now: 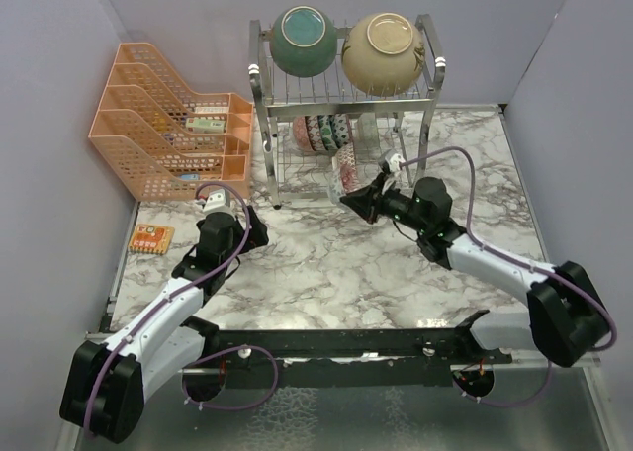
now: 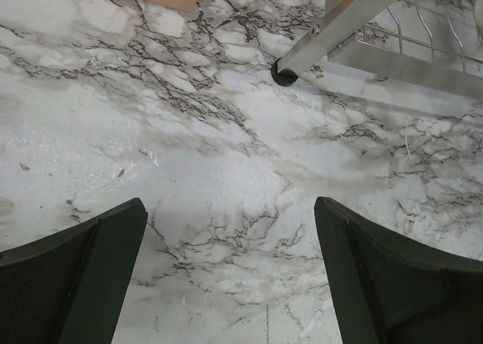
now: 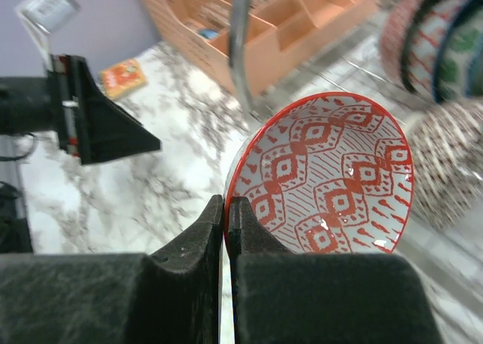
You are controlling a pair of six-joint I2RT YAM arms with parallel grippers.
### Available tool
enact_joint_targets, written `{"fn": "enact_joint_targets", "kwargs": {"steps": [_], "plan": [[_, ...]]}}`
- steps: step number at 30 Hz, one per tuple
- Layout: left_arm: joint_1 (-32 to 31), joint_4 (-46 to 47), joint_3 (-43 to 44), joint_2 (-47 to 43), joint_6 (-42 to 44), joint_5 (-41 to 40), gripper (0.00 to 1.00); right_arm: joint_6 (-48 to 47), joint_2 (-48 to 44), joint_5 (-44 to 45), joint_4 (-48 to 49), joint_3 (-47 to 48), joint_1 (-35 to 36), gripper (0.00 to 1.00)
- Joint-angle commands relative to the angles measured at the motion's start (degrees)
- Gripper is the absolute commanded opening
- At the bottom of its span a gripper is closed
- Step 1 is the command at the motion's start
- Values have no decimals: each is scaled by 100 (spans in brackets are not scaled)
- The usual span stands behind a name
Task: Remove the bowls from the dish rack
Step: Pick up the bowl from the dish rack, then place the bowl at the corner of the board.
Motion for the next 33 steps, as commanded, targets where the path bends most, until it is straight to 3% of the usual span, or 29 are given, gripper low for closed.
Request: {"fn": "enact_joint_targets", "kwargs": {"steps": [1, 8, 16, 25, 33], "plan": [[29, 224, -88, 88, 37, 19, 96, -640, -926, 1731, -880, -521, 13, 1], [34, 487, -185, 236, -93, 179, 96, -424, -1099, 3481, -2014, -683, -124, 1], [30, 437, -278, 135, -116, 145, 96, -16, -405, 4848, -3271, -230, -760, 1], [34, 590, -287, 262, -125, 211, 96, 28, 257, 5708, -3336, 80, -1257, 1], [33, 617, -243, 357, -54, 321, 95, -568, 1165, 6443, -3319, 591, -1608, 1]]}}
